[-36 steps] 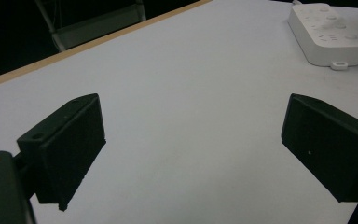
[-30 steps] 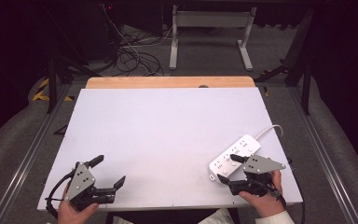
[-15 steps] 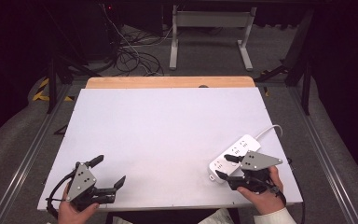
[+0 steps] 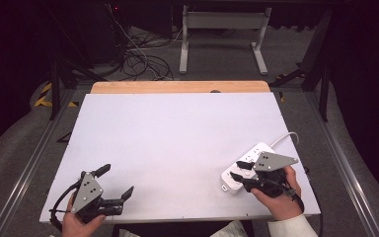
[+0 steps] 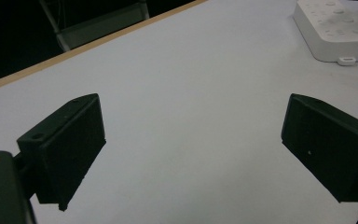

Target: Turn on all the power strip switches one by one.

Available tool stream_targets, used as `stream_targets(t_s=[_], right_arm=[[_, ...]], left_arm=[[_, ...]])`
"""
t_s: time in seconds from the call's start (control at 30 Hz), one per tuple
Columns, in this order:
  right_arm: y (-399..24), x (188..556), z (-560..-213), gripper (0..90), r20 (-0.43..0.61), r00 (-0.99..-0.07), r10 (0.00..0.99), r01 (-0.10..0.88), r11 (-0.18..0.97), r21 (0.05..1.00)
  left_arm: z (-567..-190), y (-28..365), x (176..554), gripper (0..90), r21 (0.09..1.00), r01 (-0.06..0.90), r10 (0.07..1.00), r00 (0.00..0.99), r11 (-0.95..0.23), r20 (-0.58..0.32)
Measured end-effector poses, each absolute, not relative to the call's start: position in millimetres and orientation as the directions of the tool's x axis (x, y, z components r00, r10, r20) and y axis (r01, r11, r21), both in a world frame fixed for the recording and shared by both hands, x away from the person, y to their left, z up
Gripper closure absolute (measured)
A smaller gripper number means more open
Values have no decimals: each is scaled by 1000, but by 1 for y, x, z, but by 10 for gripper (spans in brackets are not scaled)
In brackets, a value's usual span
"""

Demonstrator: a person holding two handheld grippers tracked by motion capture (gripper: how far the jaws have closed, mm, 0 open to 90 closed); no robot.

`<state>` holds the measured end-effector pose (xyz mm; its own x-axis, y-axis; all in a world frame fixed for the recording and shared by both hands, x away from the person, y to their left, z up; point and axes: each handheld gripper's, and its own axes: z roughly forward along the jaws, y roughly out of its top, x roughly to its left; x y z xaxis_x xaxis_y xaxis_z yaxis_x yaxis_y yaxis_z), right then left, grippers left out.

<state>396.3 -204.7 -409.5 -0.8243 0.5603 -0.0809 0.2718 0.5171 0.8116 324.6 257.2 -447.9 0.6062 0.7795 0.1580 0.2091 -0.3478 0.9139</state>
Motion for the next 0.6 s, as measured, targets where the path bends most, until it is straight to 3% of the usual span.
stream_targets(t_s=[0.13, 0.17, 0.2, 0.27, 0.6], right_arm=[[-206, 400, -405, 769, -66, -829, 556, 297, 536, 790], [-206, 400, -405, 769, -66, -829, 556, 297, 536, 790], [-206, 402, -405, 855, -71, -828, 557, 301, 548, 780], [-205, 403, -405, 900, -73, -825, 561, 317, 565, 761], [-201, 411, -408, 900, -65, -804, 591, 392, 609, 689]], left_arm=[[-448, 257, 325, 66, 914, 210, 783, 602, -346, 158], [-448, 258, 325, 66, 914, 212, 783, 602, -346, 156], [-448, 258, 326, 68, 914, 213, 782, 603, -347, 156], [-448, 258, 326, 68, 914, 216, 782, 605, -345, 152], [-449, 257, 326, 68, 912, 220, 783, 603, -347, 152]])
